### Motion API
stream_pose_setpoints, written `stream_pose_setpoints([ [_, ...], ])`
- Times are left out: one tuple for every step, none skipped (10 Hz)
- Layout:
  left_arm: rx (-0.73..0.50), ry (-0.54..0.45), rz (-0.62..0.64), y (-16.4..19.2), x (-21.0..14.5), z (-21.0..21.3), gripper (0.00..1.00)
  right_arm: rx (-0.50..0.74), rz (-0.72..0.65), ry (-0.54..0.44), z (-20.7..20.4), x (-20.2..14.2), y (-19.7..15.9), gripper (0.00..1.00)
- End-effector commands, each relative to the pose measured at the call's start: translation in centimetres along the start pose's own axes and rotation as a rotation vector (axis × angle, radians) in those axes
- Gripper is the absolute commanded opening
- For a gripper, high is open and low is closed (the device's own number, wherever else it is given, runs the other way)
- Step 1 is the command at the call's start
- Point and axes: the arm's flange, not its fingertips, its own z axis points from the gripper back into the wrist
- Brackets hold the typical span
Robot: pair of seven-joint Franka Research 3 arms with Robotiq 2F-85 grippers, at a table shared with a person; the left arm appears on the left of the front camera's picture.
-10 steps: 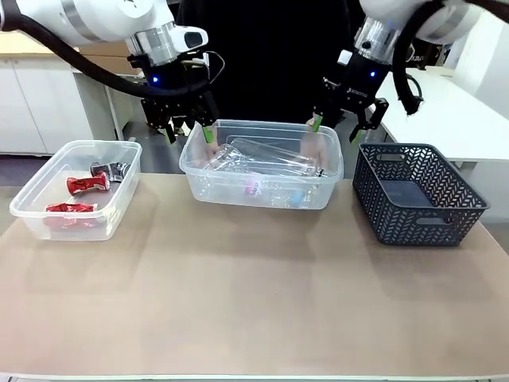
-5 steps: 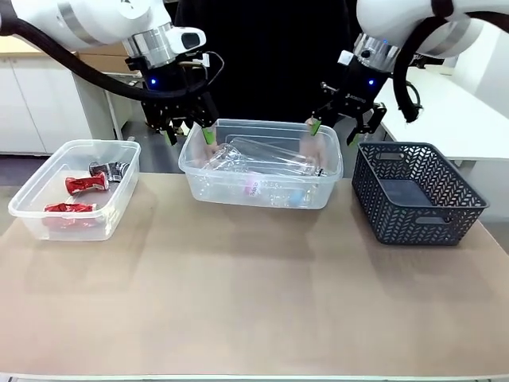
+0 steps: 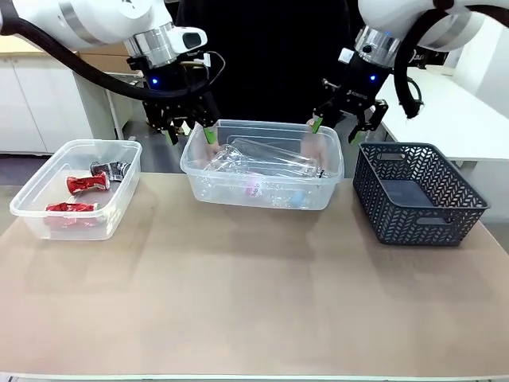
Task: Sort the waste into each basket.
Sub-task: Release the Organizing box you were holding.
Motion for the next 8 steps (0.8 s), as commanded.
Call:
stream_pose_setpoints([
  [0.016,0.002,0.016,0.0,0.0,0.3,1.00,0.002,-0.014,0.006,0.3,0.3,0.1,0.92],
  [0.000,0.000,0.000,0.0,0.0,0.0,1.00,0.000,0.000,0.000,0.0,0.0,0.0,0.97],
  [-0.059,0.018,-0.087,-0.4,-2.0,1.0,1.00,0.175,0.037,0.020,3.1,-4.0,-4.0,0.92],
  [-0.061,0.027,-0.082,-0.4,-5.1,2.4,1.00,0.273,0.038,0.006,6.3,-8.4,-8.5,0.92],
  [-0.128,0.014,-0.123,-0.1,-8.1,4.1,1.00,0.346,0.049,0.036,8.4,-11.7,-11.7,0.92],
  [-0.178,-0.010,-0.133,0.5,-10.9,5.4,1.00,0.420,0.064,0.065,10.0,-14.3,-14.3,0.92],
  [-0.340,-0.043,-0.202,1.6,-13.5,6.6,1.00,0.537,0.054,0.130,11.0,-15.8,-16.8,0.92],
  [-0.434,-0.110,-0.144,3.2,-15.2,7.1,1.00,0.620,-0.064,0.140,11.2,-16.1,-19.1,0.92],
])
